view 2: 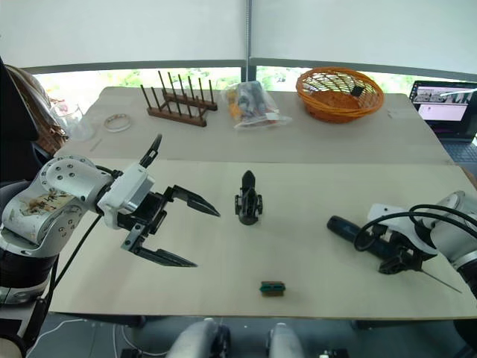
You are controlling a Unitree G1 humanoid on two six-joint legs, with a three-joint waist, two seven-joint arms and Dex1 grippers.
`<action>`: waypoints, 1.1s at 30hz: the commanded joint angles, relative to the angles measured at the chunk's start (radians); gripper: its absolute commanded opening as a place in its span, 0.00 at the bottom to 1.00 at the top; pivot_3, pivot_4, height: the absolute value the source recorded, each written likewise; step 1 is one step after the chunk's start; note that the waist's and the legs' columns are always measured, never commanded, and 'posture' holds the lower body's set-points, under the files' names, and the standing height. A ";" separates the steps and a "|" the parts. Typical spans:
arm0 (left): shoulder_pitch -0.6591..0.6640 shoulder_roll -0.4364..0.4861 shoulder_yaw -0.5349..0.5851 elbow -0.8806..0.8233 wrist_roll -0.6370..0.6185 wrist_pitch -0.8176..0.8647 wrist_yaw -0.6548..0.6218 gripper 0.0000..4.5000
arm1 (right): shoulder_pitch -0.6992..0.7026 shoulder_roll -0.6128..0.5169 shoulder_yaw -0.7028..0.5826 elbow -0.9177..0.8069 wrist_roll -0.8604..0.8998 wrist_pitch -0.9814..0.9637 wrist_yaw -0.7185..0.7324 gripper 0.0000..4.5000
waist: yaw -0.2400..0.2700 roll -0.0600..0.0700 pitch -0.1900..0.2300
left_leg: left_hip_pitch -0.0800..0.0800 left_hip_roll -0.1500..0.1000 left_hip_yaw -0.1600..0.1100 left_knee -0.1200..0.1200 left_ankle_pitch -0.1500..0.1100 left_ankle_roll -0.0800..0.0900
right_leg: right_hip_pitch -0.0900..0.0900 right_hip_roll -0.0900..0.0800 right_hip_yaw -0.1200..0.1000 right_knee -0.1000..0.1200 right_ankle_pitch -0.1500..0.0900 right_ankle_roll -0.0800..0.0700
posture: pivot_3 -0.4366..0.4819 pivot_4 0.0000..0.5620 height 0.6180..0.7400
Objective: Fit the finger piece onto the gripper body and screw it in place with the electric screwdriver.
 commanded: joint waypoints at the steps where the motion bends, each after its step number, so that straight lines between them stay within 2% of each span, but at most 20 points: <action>1: -0.022 -0.003 0.016 -0.006 -0.003 -0.014 0.004 1.00 | 0.015 -0.007 -0.010 0.025 -0.017 -0.025 -0.014 0.99 | 0.000 0.000 0.000 | 0.000 0.000 0.000 0.000 0.000 0.000 | 0.000 0.000 0.000 0.000 0.000 0.000 | 0.48 0.27 1.00; 2: -0.026 -0.004 0.016 -0.005 -0.005 -0.011 0.005 1.00 | 0.017 -0.006 -0.014 0.030 -0.014 -0.029 -0.017 0.88 | 0.000 0.000 0.000 | 0.000 0.000 0.000 0.000 0.000 0.000 | 0.000 0.000 0.000 0.000 0.000 0.000 | 0.48 0.27 1.00; 8: -0.024 -0.004 0.011 0.009 -0.003 -0.013 -0.006 1.00 | 0.046 0.006 -0.067 0.041 0.008 -0.108 -0.071 0.44 | -0.001 0.000 0.000 | 0.000 0.000 0.000 0.001 0.000 0.000 | 0.001 0.000 0.000 0.000 0.000 0.000 | 0.48 0.27 1.00; 14: -0.021 -0.009 -0.015 0.040 0.015 -0.023 -0.027 1.00 | 0.122 -0.021 -0.178 0.006 0.073 -0.223 -0.070 0.43 | -0.001 0.000 0.000 | 0.000 0.000 0.000 0.005 0.000 0.000 | 0.002 0.000 0.000 0.000 0.000 0.001 | 0.48 0.27 1.00; 18: 0.005 -0.021 -0.033 0.076 0.036 -0.047 -0.037 1.00 | 0.216 0.027 -0.437 -0.168 0.261 -0.143 -0.095 0.43 | -0.003 0.001 0.000 | -0.001 0.000 0.000 0.006 0.000 0.000 | 0.001 0.000 0.001 0.001 0.000 0.002 | 0.48 0.27 1.00; 22: 0.069 -0.004 -0.054 0.090 0.069 -0.068 -0.063 1.00 | 0.276 0.183 -0.741 -0.435 0.521 0.037 -0.167 0.43 | -0.009 0.001 0.000 | -0.001 0.001 0.000 0.005 0.000 0.000 | 0.000 0.001 0.002 0.002 -0.001 0.002 | 0.48 0.27 1.00; 26: 0.135 -0.001 -0.080 0.110 0.121 -0.147 -0.098 1.00 | 0.262 0.380 -0.952 -0.662 0.802 0.313 -0.381 0.43 | -0.001 0.001 0.000 | -0.001 0.001 -0.003 0.004 -0.001 0.001 | 0.001 0.000 0.002 0.002 -0.001 0.002 | 0.48 0.27 1.00; 29: 0.155 -0.035 -0.090 0.146 0.153 -0.202 -0.082 1.00 | 0.326 0.537 -0.992 -0.829 0.948 0.355 -0.524 0.43 | 0.015 0.000 0.000 | -0.002 0.000 -0.006 0.005 -0.004 0.006 | 0.003 -0.008 0.001 0.001 0.000 0.002 | 0.48 0.27 1.00; 33: 0.166 -0.063 -0.101 0.199 0.183 -0.245 -0.085 1.00 | 0.420 0.699 -0.949 -0.974 1.050 0.314 -0.675 0.43 | 0.020 0.000 0.000 | -0.003 -0.002 -0.006 0.006 -0.005 0.007 | 0.002 -0.010 0.001 0.001 0.000 0.002 | 0.48 0.27 1.00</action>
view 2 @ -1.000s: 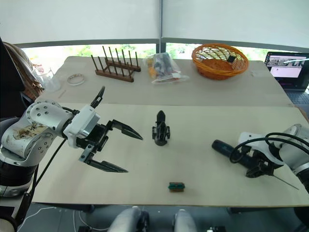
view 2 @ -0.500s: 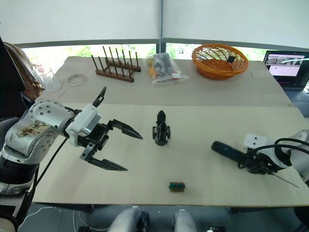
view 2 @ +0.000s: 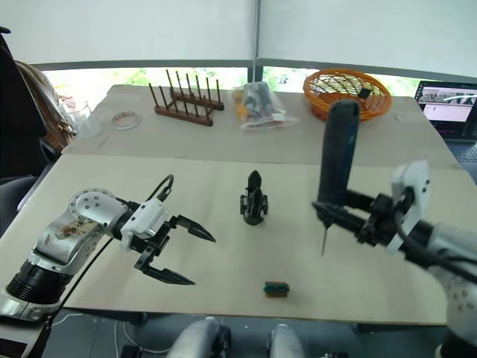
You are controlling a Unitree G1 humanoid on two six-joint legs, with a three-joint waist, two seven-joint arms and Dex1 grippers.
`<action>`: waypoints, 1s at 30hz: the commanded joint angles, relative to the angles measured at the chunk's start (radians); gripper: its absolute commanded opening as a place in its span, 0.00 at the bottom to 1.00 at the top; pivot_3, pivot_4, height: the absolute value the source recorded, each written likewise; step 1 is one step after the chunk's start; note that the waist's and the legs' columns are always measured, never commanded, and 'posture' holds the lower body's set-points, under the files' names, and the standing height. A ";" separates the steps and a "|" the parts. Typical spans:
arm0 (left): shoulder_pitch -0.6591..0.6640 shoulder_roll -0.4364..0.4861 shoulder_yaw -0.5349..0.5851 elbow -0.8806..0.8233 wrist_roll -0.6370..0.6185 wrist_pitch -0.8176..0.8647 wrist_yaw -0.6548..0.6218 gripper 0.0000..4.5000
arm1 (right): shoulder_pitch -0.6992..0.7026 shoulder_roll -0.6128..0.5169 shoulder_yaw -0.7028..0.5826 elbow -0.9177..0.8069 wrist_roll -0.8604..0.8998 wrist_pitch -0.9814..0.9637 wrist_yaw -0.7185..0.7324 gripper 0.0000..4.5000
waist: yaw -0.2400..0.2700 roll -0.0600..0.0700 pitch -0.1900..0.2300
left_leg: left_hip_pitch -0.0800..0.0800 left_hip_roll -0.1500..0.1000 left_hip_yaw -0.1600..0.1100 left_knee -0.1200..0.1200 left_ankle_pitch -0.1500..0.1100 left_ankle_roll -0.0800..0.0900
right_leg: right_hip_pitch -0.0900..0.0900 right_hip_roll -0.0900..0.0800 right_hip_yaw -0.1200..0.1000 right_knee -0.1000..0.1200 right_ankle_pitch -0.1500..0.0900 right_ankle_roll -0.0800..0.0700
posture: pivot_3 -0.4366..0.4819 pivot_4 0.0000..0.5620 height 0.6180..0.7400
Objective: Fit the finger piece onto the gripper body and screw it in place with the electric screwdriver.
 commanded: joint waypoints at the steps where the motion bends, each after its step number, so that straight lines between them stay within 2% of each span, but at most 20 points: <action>1: 0.003 -0.028 -0.006 0.031 0.022 -0.053 0.001 1.00 | 0.041 0.084 0.016 -0.140 0.069 -0.077 -0.121 0.43 | -0.001 0.000 0.000 | 0.000 0.000 0.000 0.000 0.000 0.000 | 0.000 0.000 0.000 0.000 0.000 0.000 | 0.48 0.27 1.00; 8: 0.026 -0.049 -0.005 0.048 0.030 -0.071 0.000 1.00 | 0.181 0.133 0.159 -0.240 -0.117 -0.356 -0.125 0.43 | -0.009 0.000 0.000 | 0.000 -0.001 0.001 0.001 0.000 0.000 | -0.001 0.008 -0.002 0.001 0.000 0.000 | 0.48 0.27 1.00; 13: 0.000 -0.054 -0.004 0.068 0.017 -0.049 -0.016 1.00 | 0.288 0.135 0.266 -0.224 -0.128 -0.456 -0.064 0.43 | -0.016 0.000 0.000 | 0.001 0.000 0.001 0.001 0.000 0.000 | 0.000 0.010 -0.001 0.000 0.000 0.001 | 0.48 0.27 1.00; 16: -0.026 -0.047 0.002 0.081 -0.002 -0.015 -0.036 1.00 | 0.301 0.131 0.298 -0.203 -0.127 -0.482 -0.067 0.43 | -0.021 0.000 0.000 | 0.001 0.000 0.001 0.001 0.000 0.000 | 0.000 0.011 -0.001 0.001 0.000 0.001 | 0.48 0.27 1.00; 20: -0.112 0.034 -0.094 0.138 -0.055 -0.050 -0.051 1.00 | 0.254 0.104 0.343 -0.181 -0.102 -0.517 -0.035 0.43 | -0.024 0.000 0.000 | 0.002 0.000 0.001 0.001 0.000 0.000 | 0.000 0.012 -0.001 0.001 0.000 0.001 | 0.48 0.27 1.00; 22: -0.149 0.035 -0.112 0.161 -0.071 -0.054 -0.051 1.00 | 0.224 0.084 0.338 -0.170 -0.088 -0.533 -0.020 0.43 | -0.024 0.000 0.000 | 0.002 0.000 0.001 0.001 0.000 0.000 | 0.000 0.012 0.000 0.001 0.000 0.001 | 0.48 0.27 1.00; 25: -0.169 -0.005 -0.138 0.173 -0.060 -0.092 -0.051 1.00 | 0.218 0.050 0.322 -0.159 -0.079 -0.562 0.018 0.43 | -0.020 0.000 0.000 | 0.002 0.000 0.001 0.002 0.000 0.000 | 0.000 0.012 0.000 0.000 0.000 0.001 | 0.48 0.27 1.00; 30: -0.102 -0.083 -0.172 0.167 0.012 -0.183 -0.051 1.00 | 0.251 0.013 0.315 -0.171 -0.046 -0.560 0.016 0.43 | -0.023 0.000 0.000 | 0.001 0.000 0.001 0.002 0.000 0.000 | 0.000 0.012 0.001 0.000 0.000 0.001 | 0.48 0.27 1.00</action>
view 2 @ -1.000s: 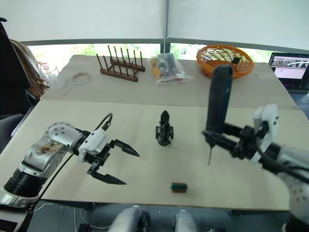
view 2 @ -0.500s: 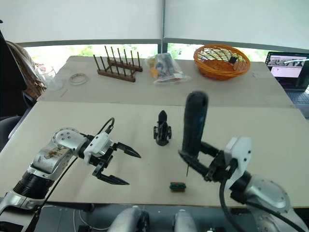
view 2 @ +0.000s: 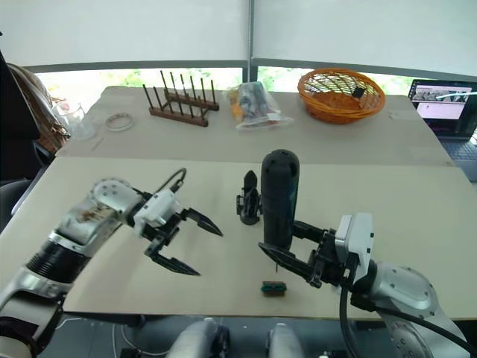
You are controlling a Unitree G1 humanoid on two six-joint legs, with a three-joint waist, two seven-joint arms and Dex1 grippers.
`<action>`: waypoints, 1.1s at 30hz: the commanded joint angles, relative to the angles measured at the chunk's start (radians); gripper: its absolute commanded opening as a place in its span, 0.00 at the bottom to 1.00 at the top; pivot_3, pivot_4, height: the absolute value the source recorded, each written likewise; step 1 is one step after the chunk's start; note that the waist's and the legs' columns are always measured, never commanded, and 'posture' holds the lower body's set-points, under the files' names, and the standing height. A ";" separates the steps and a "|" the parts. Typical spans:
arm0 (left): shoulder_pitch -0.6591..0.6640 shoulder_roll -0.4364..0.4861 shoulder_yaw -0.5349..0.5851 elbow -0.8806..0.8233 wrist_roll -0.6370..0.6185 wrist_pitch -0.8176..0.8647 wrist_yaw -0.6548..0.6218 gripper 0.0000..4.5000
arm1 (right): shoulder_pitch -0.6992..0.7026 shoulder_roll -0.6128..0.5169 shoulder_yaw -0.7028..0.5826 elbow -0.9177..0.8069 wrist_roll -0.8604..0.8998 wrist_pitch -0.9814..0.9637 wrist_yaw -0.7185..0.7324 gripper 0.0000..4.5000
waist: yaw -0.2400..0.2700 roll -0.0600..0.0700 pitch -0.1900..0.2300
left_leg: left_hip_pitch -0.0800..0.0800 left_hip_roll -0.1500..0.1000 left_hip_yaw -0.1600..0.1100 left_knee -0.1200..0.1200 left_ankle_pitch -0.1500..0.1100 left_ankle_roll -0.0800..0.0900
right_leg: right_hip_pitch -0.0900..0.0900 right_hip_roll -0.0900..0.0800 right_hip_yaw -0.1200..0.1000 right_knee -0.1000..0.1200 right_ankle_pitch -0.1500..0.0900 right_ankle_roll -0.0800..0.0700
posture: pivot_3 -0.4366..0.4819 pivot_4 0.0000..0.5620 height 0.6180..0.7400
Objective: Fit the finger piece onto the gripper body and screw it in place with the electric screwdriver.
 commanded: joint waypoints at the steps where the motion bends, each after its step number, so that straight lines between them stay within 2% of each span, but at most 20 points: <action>1: 0.043 -0.033 -0.021 -0.015 0.056 -0.093 -0.008 1.00 | 0.011 -0.018 -0.036 -0.038 0.050 -0.036 -0.002 0.43 | -0.002 0.000 0.000 | 0.000 0.000 0.000 0.000 0.000 0.000 | 0.000 0.000 0.000 0.000 0.000 0.000 | 0.48 0.27 1.00; 11: 0.085 -0.151 -0.042 0.137 0.192 -0.310 -0.008 1.00 | 0.105 -0.003 -0.030 -0.074 -0.004 -0.104 -0.059 0.43 | 0.001 0.000 0.000 | 0.000 0.001 0.000 0.000 0.000 0.000 | 0.000 0.000 0.000 0.000 0.000 0.000 | 0.48 0.27 1.00; 20: 0.060 -0.222 -0.034 0.176 0.219 -0.298 -0.002 1.00 | 0.139 -0.016 -0.031 -0.106 0.005 -0.120 -0.094 0.43 | -0.001 0.000 0.000 | 0.000 0.001 0.000 0.000 0.000 0.000 | 0.000 0.000 0.000 0.001 0.000 0.000 | 0.48 0.27 1.00; 33: 0.064 -0.257 -0.039 0.208 0.236 -0.327 -0.006 1.00 | 0.145 -0.091 -0.054 -0.187 0.121 -0.064 -0.216 0.43 | 0.000 0.000 0.000 | 0.000 0.001 0.000 0.000 0.000 0.001 | 0.000 0.000 0.000 0.000 0.000 0.000 | 0.48 0.27 1.00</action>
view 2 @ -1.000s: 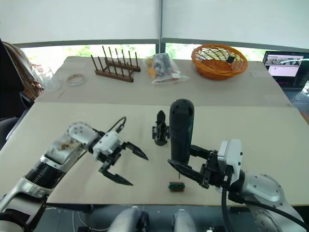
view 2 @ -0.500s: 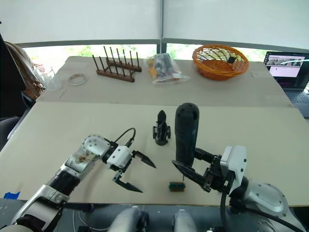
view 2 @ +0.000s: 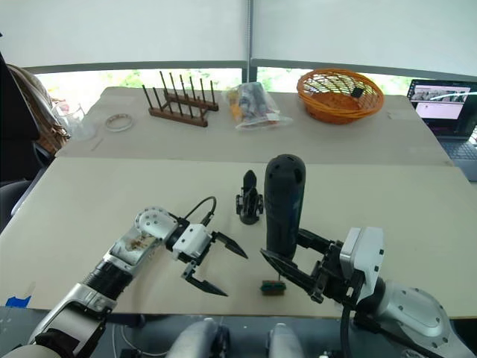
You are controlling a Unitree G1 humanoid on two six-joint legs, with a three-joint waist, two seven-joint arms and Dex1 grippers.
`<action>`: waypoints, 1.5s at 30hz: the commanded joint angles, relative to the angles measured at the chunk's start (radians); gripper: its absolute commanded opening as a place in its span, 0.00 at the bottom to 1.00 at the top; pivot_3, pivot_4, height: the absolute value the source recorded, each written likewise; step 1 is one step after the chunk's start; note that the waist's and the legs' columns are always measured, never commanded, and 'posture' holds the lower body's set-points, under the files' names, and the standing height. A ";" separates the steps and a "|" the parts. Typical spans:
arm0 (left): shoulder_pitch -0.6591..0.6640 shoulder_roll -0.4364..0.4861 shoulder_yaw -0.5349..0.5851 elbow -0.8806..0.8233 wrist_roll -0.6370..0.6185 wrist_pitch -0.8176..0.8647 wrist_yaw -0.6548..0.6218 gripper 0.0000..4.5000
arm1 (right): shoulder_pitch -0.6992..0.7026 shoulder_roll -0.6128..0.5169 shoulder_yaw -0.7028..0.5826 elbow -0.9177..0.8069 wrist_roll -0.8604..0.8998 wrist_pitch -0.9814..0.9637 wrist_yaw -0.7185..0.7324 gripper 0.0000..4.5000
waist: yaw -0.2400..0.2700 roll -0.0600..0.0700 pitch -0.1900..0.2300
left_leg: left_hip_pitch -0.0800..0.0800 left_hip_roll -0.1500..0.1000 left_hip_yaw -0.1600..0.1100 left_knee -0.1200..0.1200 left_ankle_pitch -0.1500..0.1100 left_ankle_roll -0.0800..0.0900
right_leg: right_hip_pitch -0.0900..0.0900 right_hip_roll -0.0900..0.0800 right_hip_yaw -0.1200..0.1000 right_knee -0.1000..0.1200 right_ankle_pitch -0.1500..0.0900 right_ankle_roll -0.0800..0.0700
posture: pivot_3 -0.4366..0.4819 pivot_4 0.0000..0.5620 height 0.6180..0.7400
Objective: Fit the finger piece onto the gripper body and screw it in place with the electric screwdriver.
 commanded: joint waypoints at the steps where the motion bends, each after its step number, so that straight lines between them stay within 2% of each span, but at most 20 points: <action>1: -0.006 -0.011 -0.001 0.006 0.012 -0.038 -0.008 1.00 | -0.012 -0.021 -0.041 -0.064 0.062 0.011 -0.047 0.43 | -0.001 0.000 0.000 | 0.000 0.000 0.000 0.000 0.000 0.000 | 0.000 0.000 0.000 0.000 0.000 0.000 | 0.48 0.27 1.00; 16: -0.030 -0.028 0.014 0.056 0.025 -0.065 -0.007 1.00 | -0.030 -0.052 -0.004 -0.036 0.056 0.015 -0.093 0.43 | -0.001 0.000 0.000 | 0.000 0.000 0.000 0.000 0.000 0.000 | 0.000 0.000 0.000 0.000 0.000 0.000 | 0.48 0.27 1.00; 28: -0.027 -0.032 0.011 0.059 0.028 -0.083 -0.008 1.00 | 0.022 -0.043 -0.031 -0.023 0.025 -0.018 -0.042 0.43 | 0.000 0.000 0.000 | 0.000 0.000 0.000 0.000 0.000 0.000 | 0.000 0.000 0.000 0.000 0.000 0.000 | 0.48 0.27 1.00; 45: -0.027 -0.031 0.014 0.049 0.027 -0.075 -0.003 1.00 | 0.039 0.004 0.002 -0.003 -0.051 -0.069 0.002 0.43 | 0.000 0.000 0.000 | 0.000 0.000 0.000 0.000 0.000 0.000 | 0.000 0.000 0.000 0.000 0.000 0.000 | 0.48 0.27 1.00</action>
